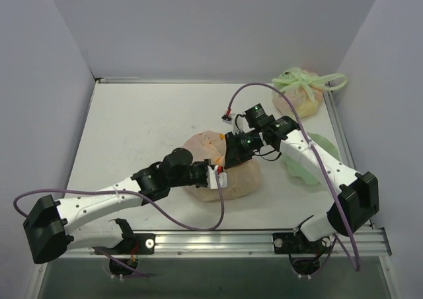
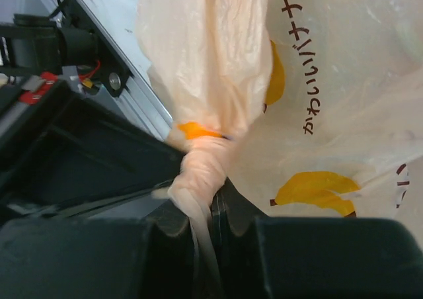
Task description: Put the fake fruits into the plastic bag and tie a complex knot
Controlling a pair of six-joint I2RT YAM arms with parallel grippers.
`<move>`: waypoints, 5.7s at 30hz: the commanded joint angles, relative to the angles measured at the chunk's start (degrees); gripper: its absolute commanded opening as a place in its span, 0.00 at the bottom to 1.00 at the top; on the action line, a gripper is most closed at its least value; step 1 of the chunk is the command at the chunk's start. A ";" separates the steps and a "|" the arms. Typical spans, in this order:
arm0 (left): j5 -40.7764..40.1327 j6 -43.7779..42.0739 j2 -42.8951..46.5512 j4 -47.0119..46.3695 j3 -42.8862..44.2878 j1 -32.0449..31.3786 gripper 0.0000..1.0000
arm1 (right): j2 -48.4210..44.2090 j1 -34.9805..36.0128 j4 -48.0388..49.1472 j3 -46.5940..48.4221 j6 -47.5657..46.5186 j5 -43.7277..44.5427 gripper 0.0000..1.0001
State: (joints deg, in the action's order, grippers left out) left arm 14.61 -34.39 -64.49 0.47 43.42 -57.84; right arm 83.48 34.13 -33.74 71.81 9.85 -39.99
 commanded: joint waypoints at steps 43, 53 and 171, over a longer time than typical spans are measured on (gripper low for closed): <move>22.82 24.98 1.30 11.40 14.93 23.29 0.00 | -19.57 -6.88 16.62 -14.59 1.78 3.14 0.03; 33.28 32.62 -5.64 7.18 21.27 27.79 0.00 | -22.14 -4.87 4.82 -7.75 -17.57 12.73 0.81; 12.88 30.08 -4.60 -9.52 0.71 18.73 0.00 | 7.06 -3.38 15.25 -3.42 -7.76 -20.13 0.19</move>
State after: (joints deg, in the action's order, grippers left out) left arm 20.10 -7.38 -71.68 -2.90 44.95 -40.25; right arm 95.24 28.93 -24.21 70.50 -3.36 -57.67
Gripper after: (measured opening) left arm 0.007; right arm 0.187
